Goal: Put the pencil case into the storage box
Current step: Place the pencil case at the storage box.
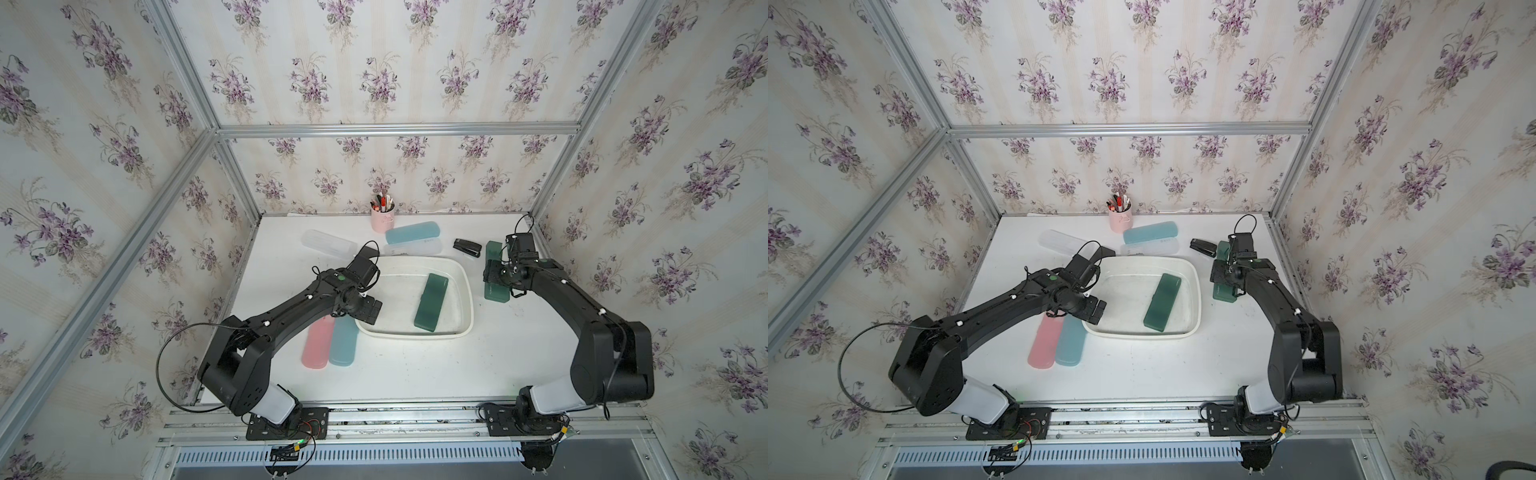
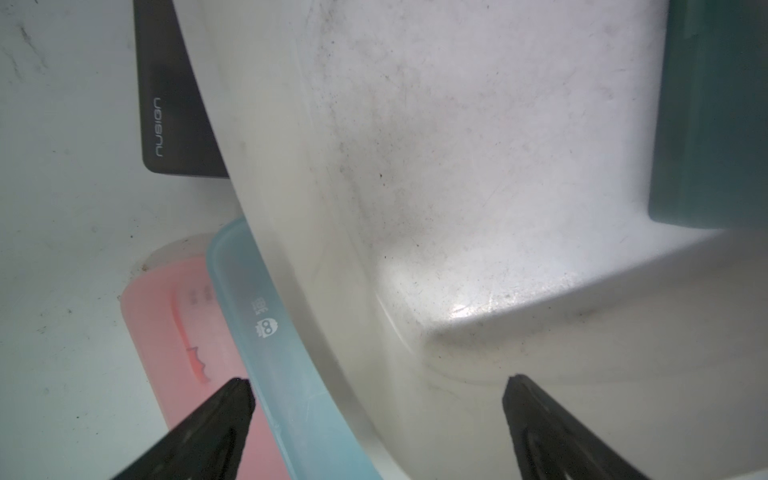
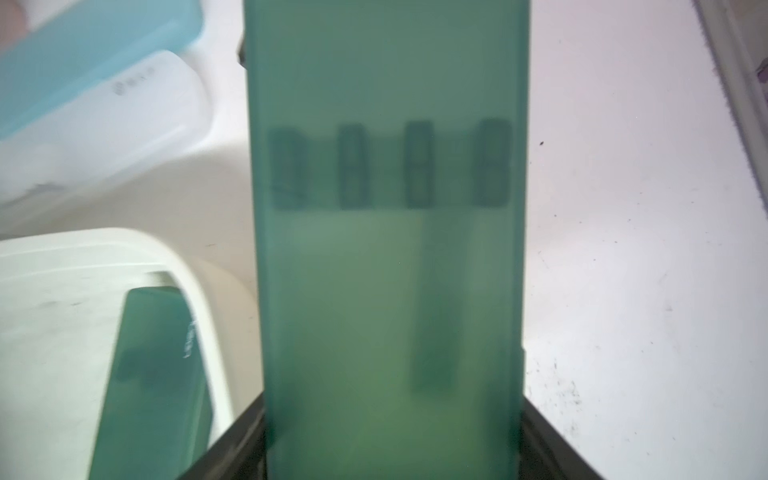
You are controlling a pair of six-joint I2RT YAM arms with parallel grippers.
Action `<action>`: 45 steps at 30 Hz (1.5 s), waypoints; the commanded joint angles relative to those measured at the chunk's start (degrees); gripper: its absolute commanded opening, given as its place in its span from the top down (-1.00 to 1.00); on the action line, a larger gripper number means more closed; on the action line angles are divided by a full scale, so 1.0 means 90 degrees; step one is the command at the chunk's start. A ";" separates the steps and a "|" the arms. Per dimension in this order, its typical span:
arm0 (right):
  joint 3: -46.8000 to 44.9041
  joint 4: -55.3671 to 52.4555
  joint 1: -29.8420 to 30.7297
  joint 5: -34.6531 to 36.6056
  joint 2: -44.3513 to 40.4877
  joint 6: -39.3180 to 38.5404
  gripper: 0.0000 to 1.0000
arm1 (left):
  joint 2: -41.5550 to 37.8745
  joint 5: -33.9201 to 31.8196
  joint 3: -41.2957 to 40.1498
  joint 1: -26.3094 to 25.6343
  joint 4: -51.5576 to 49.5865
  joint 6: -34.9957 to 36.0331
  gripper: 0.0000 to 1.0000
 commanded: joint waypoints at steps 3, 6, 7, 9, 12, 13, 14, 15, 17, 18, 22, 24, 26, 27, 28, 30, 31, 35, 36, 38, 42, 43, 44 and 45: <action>0.0274 -0.0430 0.0881 -0.0252 -0.0667 0.0859 -0.34 | -0.0213 -0.0077 0.0048 -0.0004 -0.0009 -0.0102 -0.98; 0.0469 -0.0346 0.1791 -0.0195 -0.0573 0.1486 -0.34 | -0.0271 -0.0125 0.0092 0.0024 -0.0071 -0.0089 -0.98; 0.0459 -0.0192 0.2118 -0.0185 -0.0486 0.1717 -0.34 | -0.0302 -0.0141 0.0113 0.0044 -0.0106 -0.0102 -0.98; 0.0385 0.0216 0.2639 -0.0146 -0.0264 0.2104 -0.34 | -0.0394 -0.0150 0.0081 0.0089 -0.0128 -0.0101 -0.98; 0.0361 0.0771 0.3311 -0.0072 0.0245 0.2546 -0.33 | -0.0583 -0.0163 0.0007 0.0168 -0.0195 -0.0089 -0.98; 0.0397 0.0924 0.3456 -0.0044 0.0431 0.2654 -0.33 | -0.0682 -0.0173 -0.0025 0.0197 -0.0227 -0.0072 -0.98; 0.0445 0.1015 0.3576 -0.0020 0.0611 0.2751 -0.33 | -0.0831 -0.0184 -0.0075 0.0226 -0.0244 -0.0069 -0.98; 0.0510 0.1114 0.3698 0.0024 0.0800 0.2853 -0.34 | -0.0916 -0.0185 -0.0140 0.0264 -0.0244 -0.0066 -0.98; 0.0613 0.1344 0.3874 0.0056 0.1120 0.3036 -0.33 | -0.1026 -0.0167 -0.0258 0.0340 -0.0242 -0.0037 -0.98; 0.0641 0.1483 0.3948 0.0060 0.1282 0.3155 -0.33 | -0.1070 -0.0165 -0.0317 0.0372 -0.0254 -0.0027 -0.98; 0.0756 0.1878 0.4065 0.0103 0.1787 0.3473 -0.34 | -0.1209 -0.0168 -0.0489 0.0475 -0.0241 0.0020 -0.98; 0.0801 0.1935 0.4081 0.0125 0.1980 0.3534 -0.34 | -0.1274 -0.0156 -0.0548 0.0504 -0.0245 0.0048 -0.98; 0.0766 0.1993 0.4082 0.0157 0.2092 0.3595 -0.35 | -0.1332 -0.0146 -0.0613 0.0537 -0.0227 0.0056 -0.98; 0.0744 0.2014 0.4082 0.0162 0.2143 0.3610 -0.35 | -0.1350 -0.0141 -0.0642 0.0543 -0.0200 0.0061 -0.98; 0.0741 0.1992 0.4083 0.0195 0.2208 0.3625 -0.35 | -0.1355 -0.0129 -0.0666 0.0563 -0.0189 0.0079 -0.98; 0.0697 0.1996 0.4084 0.0212 0.2315 0.3666 -0.35 | -0.1349 -0.0122 -0.0711 0.0591 -0.0160 0.0095 -0.98; 0.0661 0.2008 0.4088 0.0217 0.2372 0.3702 -0.35 | -0.1341 -0.0100 -0.0730 0.0604 -0.0145 0.0109 -0.98; 0.0572 0.2052 0.4094 0.0200 0.2586 0.3764 -0.38 | -0.1336 -0.0068 -0.0789 0.0611 -0.0096 0.0126 -0.98; 0.0614 0.1968 0.4093 0.0237 0.2648 0.3736 -0.39 | -0.1337 -0.0067 -0.0787 0.0614 -0.0099 0.0132 -0.98; 0.0770 0.1682 0.4085 0.0398 0.2783 0.3654 -0.41 | -0.1333 -0.0063 -0.0790 0.0611 -0.0101 0.0147 -0.98; 0.0800 0.1282 0.4065 0.0732 0.2788 0.3538 -0.43 | -0.1354 -0.0071 -0.0785 0.0614 -0.0143 0.0160 -0.98; 0.0784 0.1173 0.4046 0.0835 0.2758 0.3511 -0.44 | -0.1368 -0.0077 -0.0786 0.0616 -0.0153 0.0149 -0.98; 0.0745 0.1095 0.4032 0.0905 0.2723 0.3485 -0.47 | -0.1382 -0.0077 -0.0785 0.0612 -0.0165 0.0153 -0.98; 0.0714 0.1023 0.3995 0.0961 0.2700 0.3474 -0.49 | -0.1395 -0.0091 -0.0794 0.0627 -0.0167 0.0152 -0.98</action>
